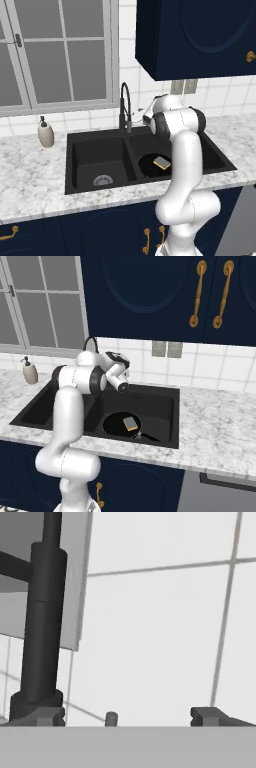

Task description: Pick the pan and sponge and place them into the sink. Then turn on the water.

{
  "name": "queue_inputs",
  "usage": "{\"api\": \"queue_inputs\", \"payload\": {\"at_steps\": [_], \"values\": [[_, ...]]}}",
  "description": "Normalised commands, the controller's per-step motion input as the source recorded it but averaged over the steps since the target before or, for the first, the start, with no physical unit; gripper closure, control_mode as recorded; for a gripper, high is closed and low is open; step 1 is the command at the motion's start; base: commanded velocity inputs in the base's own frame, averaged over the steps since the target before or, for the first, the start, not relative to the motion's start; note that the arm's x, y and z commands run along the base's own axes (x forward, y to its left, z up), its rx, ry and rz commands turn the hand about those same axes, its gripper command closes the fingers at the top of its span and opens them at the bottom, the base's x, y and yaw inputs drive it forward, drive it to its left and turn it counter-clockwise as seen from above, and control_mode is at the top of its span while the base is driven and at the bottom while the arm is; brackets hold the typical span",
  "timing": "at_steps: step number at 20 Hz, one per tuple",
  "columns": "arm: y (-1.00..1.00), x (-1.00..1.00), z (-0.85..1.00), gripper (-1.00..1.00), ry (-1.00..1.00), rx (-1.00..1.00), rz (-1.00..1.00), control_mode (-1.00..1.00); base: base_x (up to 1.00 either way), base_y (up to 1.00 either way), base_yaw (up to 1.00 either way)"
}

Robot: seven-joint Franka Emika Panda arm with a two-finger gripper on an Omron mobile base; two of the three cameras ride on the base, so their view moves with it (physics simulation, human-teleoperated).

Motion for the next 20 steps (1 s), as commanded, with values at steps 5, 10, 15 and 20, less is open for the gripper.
{"api": "queue_inputs", "payload": {"at_steps": [5,10,15,20], "values": [[0.00,0.43,-0.27,-1.00,0.00,0.00,-0.04,-1.00,0.00,0.00,0.00],[-0.01,0.37,-0.30,-1.00,0.00,0.00,-0.03,-1.00,0.00,0.00,0.00],[-0.01,0.34,-0.23,1.00,0.00,0.01,-0.03,-1.00,0.00,0.00,0.00],[-0.21,0.19,-0.10,1.00,0.00,0.05,-0.01,-1.00,0.00,0.00,0.00]]}}
